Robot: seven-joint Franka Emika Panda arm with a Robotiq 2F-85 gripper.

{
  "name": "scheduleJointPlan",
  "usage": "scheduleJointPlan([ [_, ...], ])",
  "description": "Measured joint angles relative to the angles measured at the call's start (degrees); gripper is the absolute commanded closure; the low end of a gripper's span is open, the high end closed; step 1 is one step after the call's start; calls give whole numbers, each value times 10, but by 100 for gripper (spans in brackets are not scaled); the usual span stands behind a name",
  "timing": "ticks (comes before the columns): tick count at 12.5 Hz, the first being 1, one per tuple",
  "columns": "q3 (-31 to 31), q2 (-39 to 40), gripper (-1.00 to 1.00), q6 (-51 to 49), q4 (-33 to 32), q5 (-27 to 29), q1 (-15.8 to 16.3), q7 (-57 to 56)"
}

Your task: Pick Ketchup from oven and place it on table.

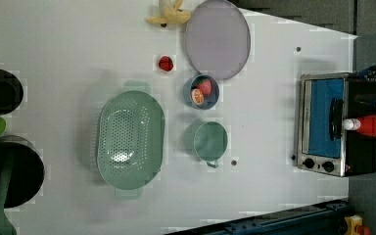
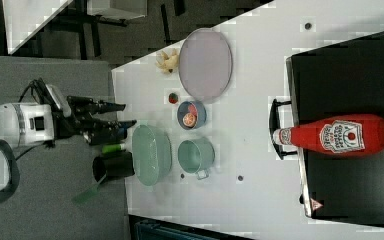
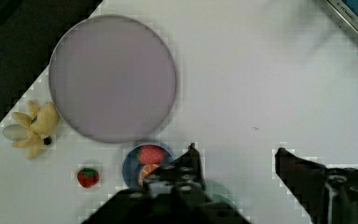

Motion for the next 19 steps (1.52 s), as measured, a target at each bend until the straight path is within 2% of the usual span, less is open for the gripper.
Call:
scheduleJointPlan([
  [2,0,-103,-80,-110,-96,2,-7,0],
  [3,-7,-153,-99,-144,-118,2,-6,0],
  [5,-8,-228,-100,-157,-110,2,-9,0],
  [7,-15,-259,-100,-139,-74,-4,-12,0],
  [11,-71,-224,-100,-112,-82,-13,-14,0],
  [14,-162,-149,-100,-60,-100,-18,-17,0],
  [18,-251,-77,-100,5,-111,-11,-61,0],
  [19,-270,-65,-100,28,-111,-5,-62,0],
])
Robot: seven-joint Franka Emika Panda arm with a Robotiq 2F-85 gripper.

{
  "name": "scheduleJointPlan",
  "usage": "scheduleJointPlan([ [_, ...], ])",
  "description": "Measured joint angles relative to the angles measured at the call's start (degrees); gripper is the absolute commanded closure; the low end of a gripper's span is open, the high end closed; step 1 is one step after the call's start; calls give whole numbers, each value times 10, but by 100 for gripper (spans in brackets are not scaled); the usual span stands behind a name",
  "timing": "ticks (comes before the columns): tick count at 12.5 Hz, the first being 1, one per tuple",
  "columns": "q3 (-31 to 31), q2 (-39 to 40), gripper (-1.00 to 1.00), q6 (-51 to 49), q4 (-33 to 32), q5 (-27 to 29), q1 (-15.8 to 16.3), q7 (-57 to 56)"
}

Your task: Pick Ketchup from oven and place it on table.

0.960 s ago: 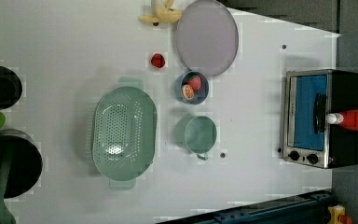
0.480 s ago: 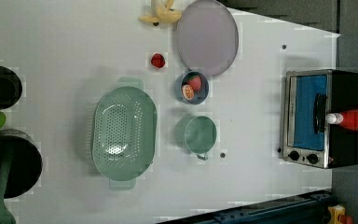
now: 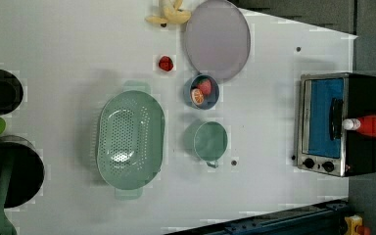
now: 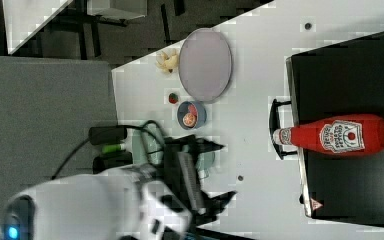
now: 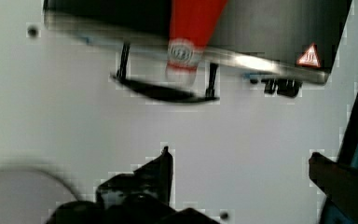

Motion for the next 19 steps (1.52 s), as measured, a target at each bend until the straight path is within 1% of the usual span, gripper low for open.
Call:
scheduleJointPlan([
  [3,-42,66,-100,112,9,-6,6,0],
  [5,-56,113,-100,158,23,-3,4,0],
  [7,-89,158,-100,185,29,4,14,0],
  [8,-98,182,-100,208,31,13,11,0],
  [10,-105,217,-100,225,25,68,5,0],
  [12,-93,232,-100,243,18,79,-5,0],
  [16,-95,241,-100,250,22,82,1,0],
  [18,-96,248,-100,250,25,88,-2,0],
  [19,-96,251,-92,250,20,95,-5,0],
])
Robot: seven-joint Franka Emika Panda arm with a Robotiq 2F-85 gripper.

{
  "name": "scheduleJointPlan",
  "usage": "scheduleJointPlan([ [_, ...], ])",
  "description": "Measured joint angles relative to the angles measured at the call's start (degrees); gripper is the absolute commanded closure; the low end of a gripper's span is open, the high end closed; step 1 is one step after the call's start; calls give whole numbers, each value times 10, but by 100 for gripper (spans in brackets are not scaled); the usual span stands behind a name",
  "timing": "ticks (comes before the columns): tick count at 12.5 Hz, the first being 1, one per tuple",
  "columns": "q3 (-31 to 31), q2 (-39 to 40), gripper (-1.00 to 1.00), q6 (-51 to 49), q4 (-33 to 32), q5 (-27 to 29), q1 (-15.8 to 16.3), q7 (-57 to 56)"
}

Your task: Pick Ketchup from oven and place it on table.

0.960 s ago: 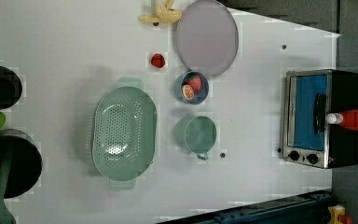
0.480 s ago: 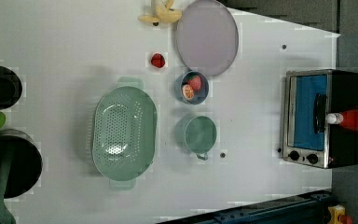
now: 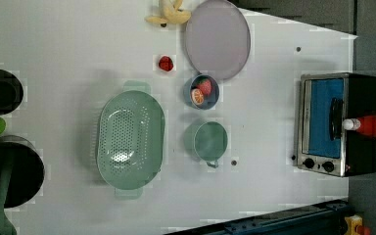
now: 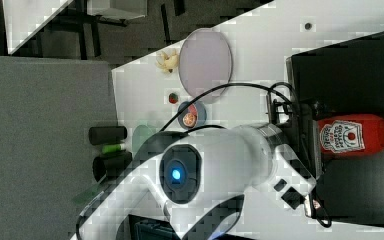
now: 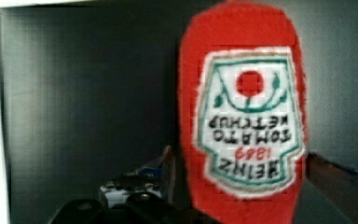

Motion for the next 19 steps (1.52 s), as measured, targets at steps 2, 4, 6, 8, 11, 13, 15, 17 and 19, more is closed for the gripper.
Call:
scheduleJointPlan([
  [2,-1,26,-43,1,5,-5,-8,0],
  [4,1,37,-29,9,-2,12,-13,0],
  [6,-6,36,-29,10,8,7,-8,0],
  [8,1,24,-29,4,14,7,-10,0],
  [11,2,20,-29,-29,74,-12,-5,-31],
  [13,8,-10,-29,-136,118,-38,10,-52],
  [15,21,-60,-29,-224,144,-42,35,-58],
  [17,52,-102,-29,-273,185,-50,55,-59],
  [19,106,-144,-29,-281,202,-56,72,-61],
])
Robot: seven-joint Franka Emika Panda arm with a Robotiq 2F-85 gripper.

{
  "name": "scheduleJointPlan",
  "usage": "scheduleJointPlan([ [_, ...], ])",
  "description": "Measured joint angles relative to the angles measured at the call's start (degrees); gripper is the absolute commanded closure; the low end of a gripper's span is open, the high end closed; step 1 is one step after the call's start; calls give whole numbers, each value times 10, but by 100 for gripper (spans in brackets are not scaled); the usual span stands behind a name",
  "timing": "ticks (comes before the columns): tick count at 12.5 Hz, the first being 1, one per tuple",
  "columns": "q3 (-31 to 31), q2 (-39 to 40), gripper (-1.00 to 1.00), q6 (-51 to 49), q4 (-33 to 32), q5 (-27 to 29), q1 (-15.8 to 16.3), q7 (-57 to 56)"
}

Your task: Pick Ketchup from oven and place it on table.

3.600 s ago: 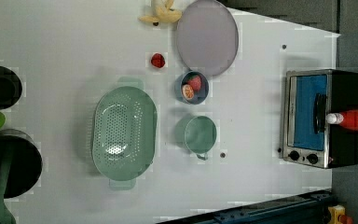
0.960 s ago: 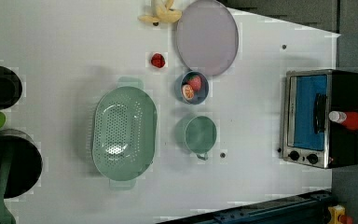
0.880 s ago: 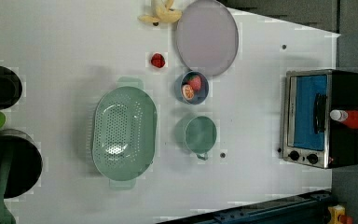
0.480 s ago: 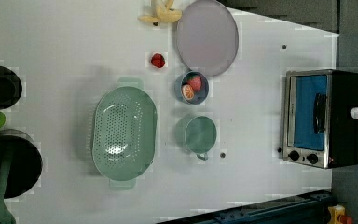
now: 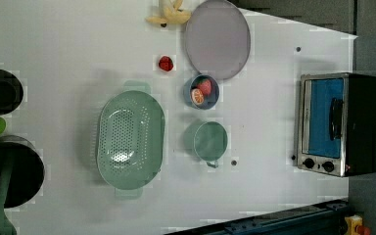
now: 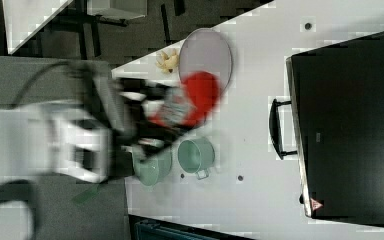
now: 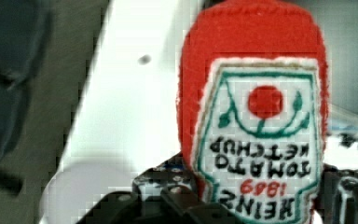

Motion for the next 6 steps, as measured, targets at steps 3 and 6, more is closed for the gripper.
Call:
scheduleJointPlan([
  [3,79,-13,-29,-15,22,4,29,-1],
  [6,173,-12,-29,-21,-17,-5,36,7],
])
